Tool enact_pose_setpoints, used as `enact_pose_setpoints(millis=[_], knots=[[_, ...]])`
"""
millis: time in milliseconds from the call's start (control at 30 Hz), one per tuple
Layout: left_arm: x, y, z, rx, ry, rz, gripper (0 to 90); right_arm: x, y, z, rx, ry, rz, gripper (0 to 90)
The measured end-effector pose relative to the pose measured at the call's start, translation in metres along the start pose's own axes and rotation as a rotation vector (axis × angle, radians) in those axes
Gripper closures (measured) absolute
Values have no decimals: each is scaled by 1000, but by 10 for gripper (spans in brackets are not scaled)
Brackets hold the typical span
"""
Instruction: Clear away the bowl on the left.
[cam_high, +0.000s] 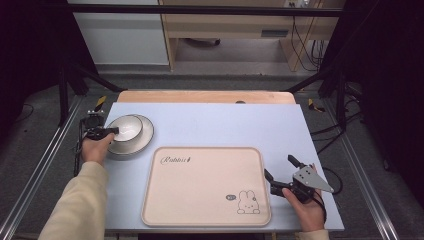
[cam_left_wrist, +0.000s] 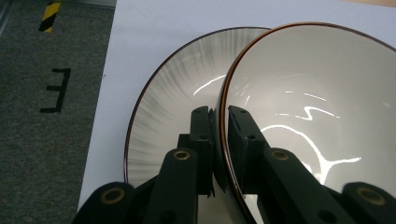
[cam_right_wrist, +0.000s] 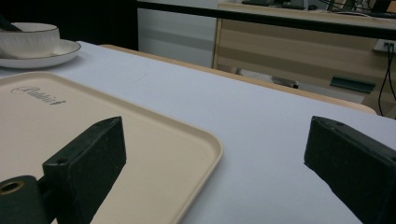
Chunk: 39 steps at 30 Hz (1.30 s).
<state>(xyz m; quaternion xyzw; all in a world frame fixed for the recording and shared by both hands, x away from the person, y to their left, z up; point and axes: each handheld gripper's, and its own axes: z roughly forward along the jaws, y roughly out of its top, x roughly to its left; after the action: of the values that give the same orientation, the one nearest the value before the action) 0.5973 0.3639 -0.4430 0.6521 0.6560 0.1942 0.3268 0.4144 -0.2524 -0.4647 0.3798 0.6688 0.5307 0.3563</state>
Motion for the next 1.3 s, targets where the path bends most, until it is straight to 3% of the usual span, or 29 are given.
enact_pose_setpoints(millis=[33,167,300,433,533,700,1033,1300], knots=[[1,0,-1,8,-3,-18,816,0,0,0,-2,1,-2,56],[2,1,-5,19,2,-22,826,1,-1,0,4,2,-1,55],[1,2,-12,-2,-7,-29,829,1,0,1,-1,5,-8,55],[-2,1,-18,-8,0,6,827,3,2,2,-4,7,-11,55],[-2,0,-22,-11,-7,8,827,3,2,2,-6,6,-12,55],[-6,-1,-29,-23,-36,14,827,2,1,2,-3,4,-15,50],[-24,-5,-47,-34,-69,79,827,2,2,1,-13,10,-19,47],[-34,-4,-47,-37,-109,99,827,3,2,1,-11,4,-29,47]])
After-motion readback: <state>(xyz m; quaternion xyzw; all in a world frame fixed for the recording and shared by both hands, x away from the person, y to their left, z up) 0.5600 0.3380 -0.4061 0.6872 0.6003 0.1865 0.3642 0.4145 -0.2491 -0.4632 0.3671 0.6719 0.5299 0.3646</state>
